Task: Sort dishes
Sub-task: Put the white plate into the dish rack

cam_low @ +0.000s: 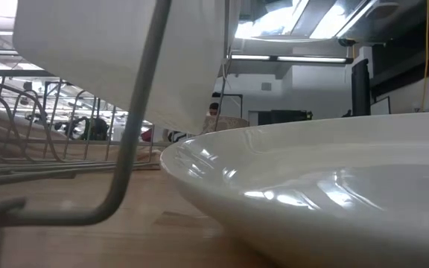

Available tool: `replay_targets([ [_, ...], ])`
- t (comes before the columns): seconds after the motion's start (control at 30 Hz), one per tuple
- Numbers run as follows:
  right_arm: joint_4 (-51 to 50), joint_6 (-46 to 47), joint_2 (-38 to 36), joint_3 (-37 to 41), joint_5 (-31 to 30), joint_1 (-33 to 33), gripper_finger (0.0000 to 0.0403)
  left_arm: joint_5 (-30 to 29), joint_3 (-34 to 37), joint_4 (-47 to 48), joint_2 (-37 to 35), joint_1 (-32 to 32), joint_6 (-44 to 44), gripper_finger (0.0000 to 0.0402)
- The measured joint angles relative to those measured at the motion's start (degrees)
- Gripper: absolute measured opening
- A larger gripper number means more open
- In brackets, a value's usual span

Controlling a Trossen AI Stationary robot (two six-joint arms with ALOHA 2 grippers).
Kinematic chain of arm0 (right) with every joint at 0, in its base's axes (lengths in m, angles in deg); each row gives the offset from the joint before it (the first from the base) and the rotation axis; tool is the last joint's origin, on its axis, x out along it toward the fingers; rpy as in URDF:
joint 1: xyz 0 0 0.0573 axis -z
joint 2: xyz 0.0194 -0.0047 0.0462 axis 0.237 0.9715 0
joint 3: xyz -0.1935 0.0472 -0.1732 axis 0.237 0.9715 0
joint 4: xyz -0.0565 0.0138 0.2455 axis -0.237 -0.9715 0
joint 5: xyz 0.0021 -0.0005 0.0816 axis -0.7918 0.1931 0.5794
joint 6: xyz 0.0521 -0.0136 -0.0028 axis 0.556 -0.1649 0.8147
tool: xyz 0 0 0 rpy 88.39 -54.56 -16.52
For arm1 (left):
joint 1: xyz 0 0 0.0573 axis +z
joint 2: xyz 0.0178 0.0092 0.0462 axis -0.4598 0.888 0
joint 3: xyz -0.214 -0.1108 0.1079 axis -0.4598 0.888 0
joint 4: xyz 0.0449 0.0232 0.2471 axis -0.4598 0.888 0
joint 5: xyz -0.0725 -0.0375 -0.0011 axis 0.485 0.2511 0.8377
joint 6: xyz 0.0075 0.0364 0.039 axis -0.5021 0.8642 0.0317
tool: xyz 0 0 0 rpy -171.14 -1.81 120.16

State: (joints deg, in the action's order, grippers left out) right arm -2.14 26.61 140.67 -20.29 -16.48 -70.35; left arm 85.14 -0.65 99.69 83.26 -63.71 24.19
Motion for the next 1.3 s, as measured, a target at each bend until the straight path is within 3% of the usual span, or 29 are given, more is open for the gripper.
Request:
replay_targets([
  [0.2,10.77,-0.02,-0.02,6.29,-7.78,-0.02,0.017,0.0,0.0,-0.03,0.0,-0.11,-0.3,0.0194],
  [0.7,10.61,2.55,0.0,8.62,-7.87,0.05,0.017,0.0,0.0,0.19,-0.02,-0.14,-2.37,0.0194],
  [0.97,10.62,3.04,0.06,8.62,-11.15,0.07,0.017,0.02,0.0,0.41,-0.1,-0.13,-2.56,0.0194],
  [1.17,13.79,6.8,4.73,8.53,-11.7,0.07,0.017,0.02,0.0,0.41,-0.11,-0.13,-2.56,0.0194],
  [1.3,19.8,6.85,8.03,8.53,-15.62,0.07,0.017,0.02,0.0,0.41,-0.11,-0.13,-2.42,0.0194],
])
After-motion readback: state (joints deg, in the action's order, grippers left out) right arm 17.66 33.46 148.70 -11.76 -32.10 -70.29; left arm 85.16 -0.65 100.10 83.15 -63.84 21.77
